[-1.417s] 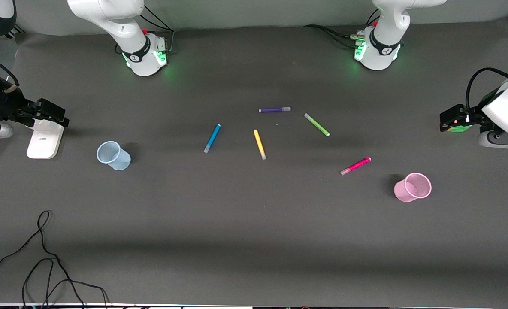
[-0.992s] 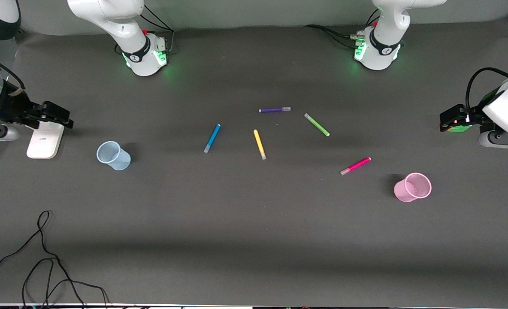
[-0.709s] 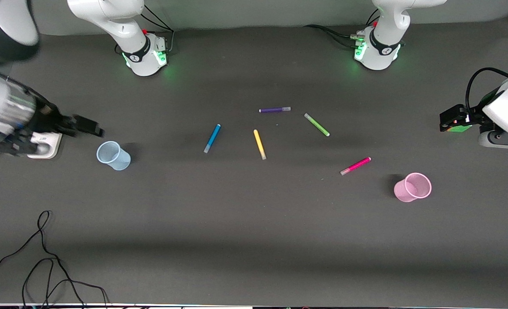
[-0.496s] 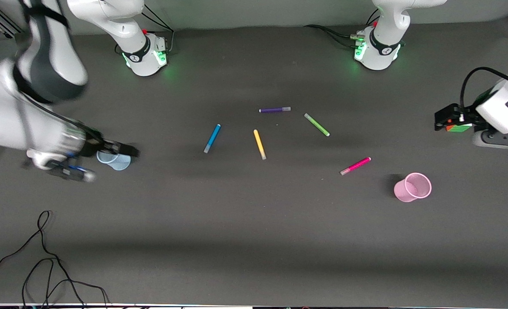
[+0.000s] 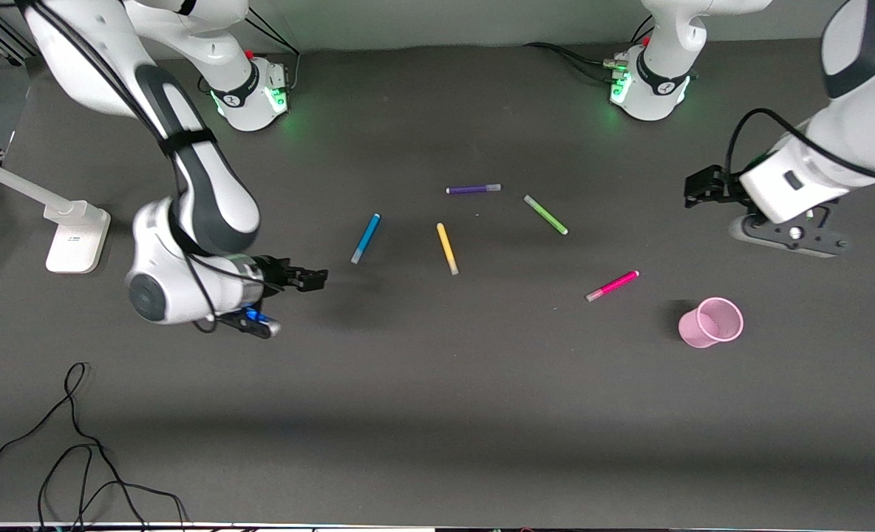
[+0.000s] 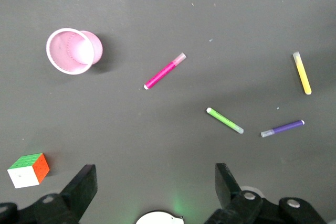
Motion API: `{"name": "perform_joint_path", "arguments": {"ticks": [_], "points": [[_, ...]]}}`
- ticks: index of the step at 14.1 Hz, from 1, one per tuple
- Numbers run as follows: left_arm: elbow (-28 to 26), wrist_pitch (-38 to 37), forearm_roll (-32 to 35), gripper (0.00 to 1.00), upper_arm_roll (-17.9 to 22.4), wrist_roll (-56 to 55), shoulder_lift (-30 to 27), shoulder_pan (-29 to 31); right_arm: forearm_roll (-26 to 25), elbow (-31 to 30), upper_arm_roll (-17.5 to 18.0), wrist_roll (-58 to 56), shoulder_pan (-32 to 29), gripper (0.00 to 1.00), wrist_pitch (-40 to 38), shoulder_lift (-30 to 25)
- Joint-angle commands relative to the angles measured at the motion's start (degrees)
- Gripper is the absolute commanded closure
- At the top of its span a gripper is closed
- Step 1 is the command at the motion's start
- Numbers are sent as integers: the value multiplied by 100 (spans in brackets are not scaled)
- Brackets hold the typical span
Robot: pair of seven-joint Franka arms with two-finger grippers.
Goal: Place pink and blue markers in matching cups
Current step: 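Grasp the blue marker with the right gripper while the left gripper reaches the pink marker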
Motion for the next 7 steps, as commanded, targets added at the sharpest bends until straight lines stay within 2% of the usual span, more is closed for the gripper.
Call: {"name": "perform_joint_path", "arguments": {"ticks": [1, 4, 6, 7], "points": [[-106, -17, 190, 0, 59, 410, -54, -233, 230, 227, -4, 175, 212, 1, -88, 560], [-281, 159, 332, 0, 59, 1779, -63, -304, 248, 226, 5, 192, 477, 1, 61, 1018], [-632, 448, 332, 0, 59, 2686, -212, -295, 248, 227, 5, 219, 617, 1, 62, 1142], [-973, 667, 332, 0, 59, 2942, -360, -286, 256, 227, 5, 228, 644, 1, 62, 1194]]}}
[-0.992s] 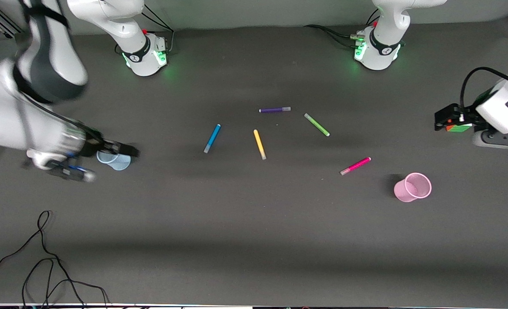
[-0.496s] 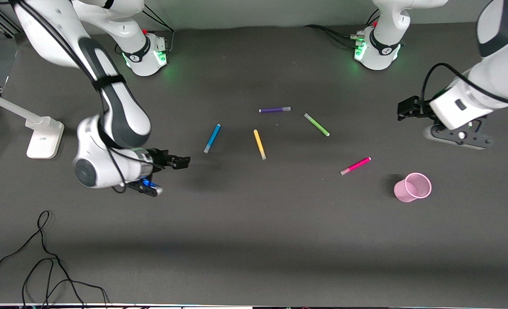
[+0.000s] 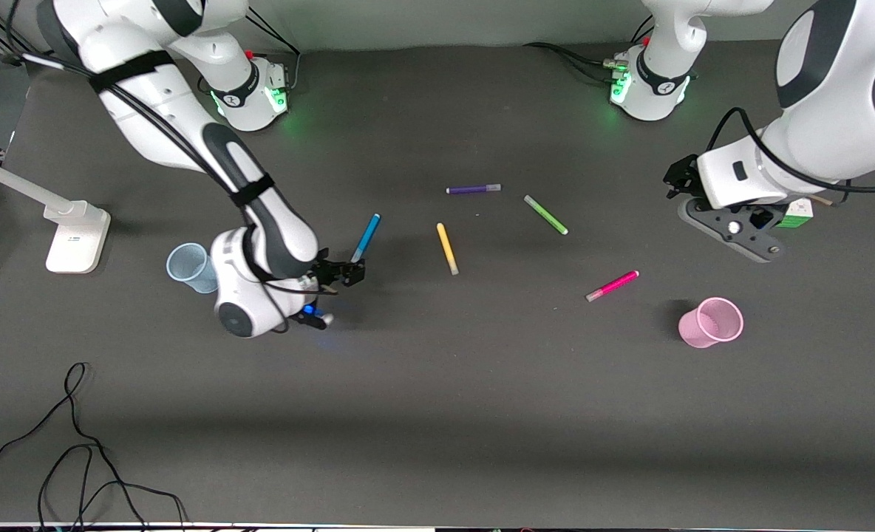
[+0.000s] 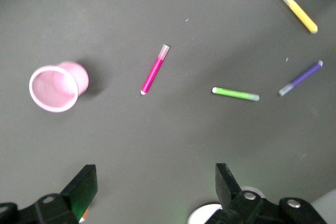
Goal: Place pink and blue markers in matching cups
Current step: 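Grasp the blue marker with the right gripper while the left gripper reaches the pink marker, then lift the blue marker with the right gripper while the left gripper grasps the pink marker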
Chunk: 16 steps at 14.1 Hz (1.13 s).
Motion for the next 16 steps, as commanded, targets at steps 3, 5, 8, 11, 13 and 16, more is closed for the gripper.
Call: {"name": "perform_joint_path", "arguments": {"ticks": [3, 5, 8, 11, 13, 16], "points": [[-2013, 1547, 88, 0, 57, 1174, -987, -52, 96, 156, -24, 132, 112, 3, -18, 297], [-2429, 1963, 96, 1, 57, 1201, -841, -61, 88, 120, -16, 132, 155, 10, 183, 411], [-3192, 2989, 264, 1, 57, 1386, -602, -35, 105, 129, -16, 167, 173, 92, 210, 491], [-3380, 3843, 333, 1, 57, 1395, 151, -78, 105, 138, -24, 159, 138, 100, 210, 491], [-3388, 4493, 351, 1, 57, 1386, 644, -87, 96, 199, -42, 280, 103, 100, 210, 448], [-3397, 4882, 386, 1, 57, 1394, 1084, -70, 35, 392, -112, 396, -20, 100, 210, 334]]}}
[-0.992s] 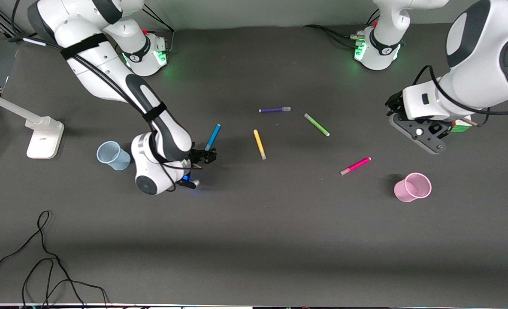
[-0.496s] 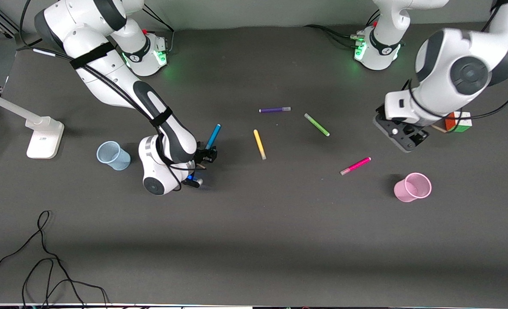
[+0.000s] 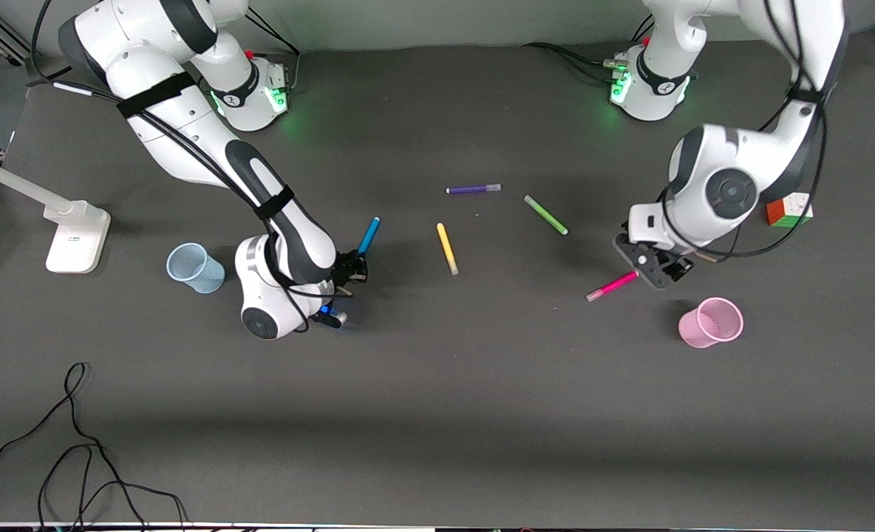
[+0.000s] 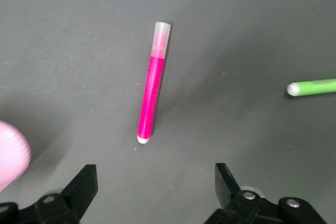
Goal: Place pink and blue markers in matching cups
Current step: 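Lift the blue marker with the right gripper while the left gripper grasps the pink marker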
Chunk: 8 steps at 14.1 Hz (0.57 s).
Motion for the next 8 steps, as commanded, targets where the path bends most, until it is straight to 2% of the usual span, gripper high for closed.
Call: {"name": "perform_joint_path", "arguments": {"ticks": [1, 5, 8], "points": [[63, 293, 165, 2, 56, 73, 308, -48, -95, 197, -76, 181, -129, 100, 20, -194], [72, 803, 236, 3, 65, 73, 722, -21, -823, 153, -138, 533, -472, 100, 20, -1265], [81, 1013, 228, 10, 73, 73, 976, -4, -1403, -101, -173, 516, -910, 100, 12, -2302]]}}
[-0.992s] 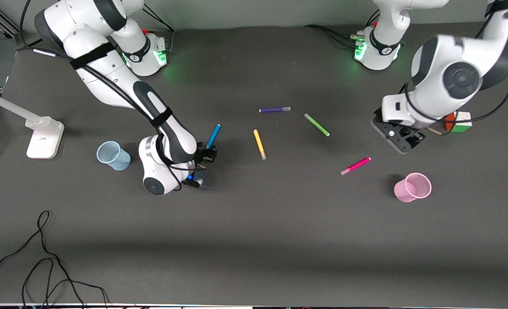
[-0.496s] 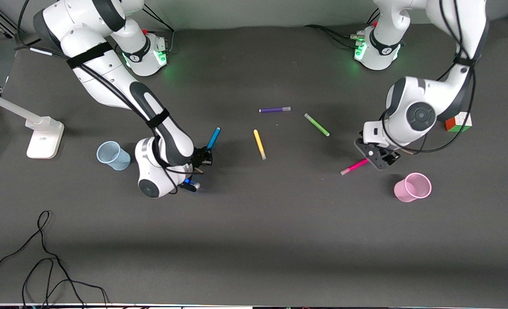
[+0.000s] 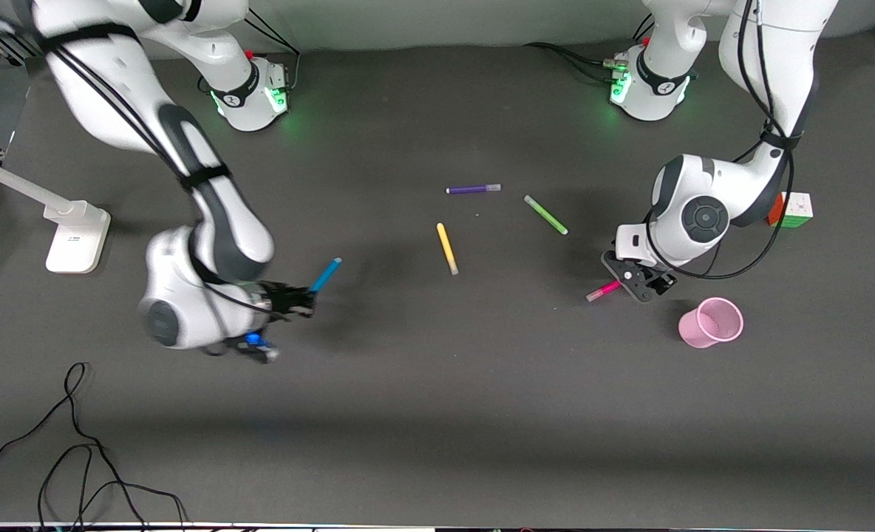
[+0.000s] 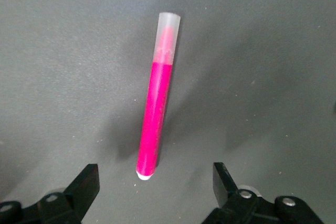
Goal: Place pink and blue markers in matching cups
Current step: 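Carry the blue marker over the blue cup while the left gripper lifts the pink marker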
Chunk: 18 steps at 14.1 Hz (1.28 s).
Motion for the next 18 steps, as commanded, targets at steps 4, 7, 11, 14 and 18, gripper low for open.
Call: {"name": "perform_joint_path", "arguments": {"ticks": [4, 7, 11, 14, 18], "points": [[72, 244, 73, 34, 56, 32, 236, -7, -981, -972, -526, -167, -447, 100, 273, -2007], [72, 217, 73, 64, 56, 6, 209, -7, -1677, -1804, -632, -194, -693, 100, 1018, -2815], [107, 95, 73, 95, 64, -12, 183, 1, -1748, -3213, -1238, -1080, -720, 100, 2171, -3653], [248, -439, 12, 96, 91, -29, -123, 80, -1801, -3810, -1247, -1099, -720, 100, 3049, -3636], [1360, -2598, -111, 96, 91, -354, -792, 300, -2090, -4487, -1247, -1099, -702, 100, 3946, -3487]]}}
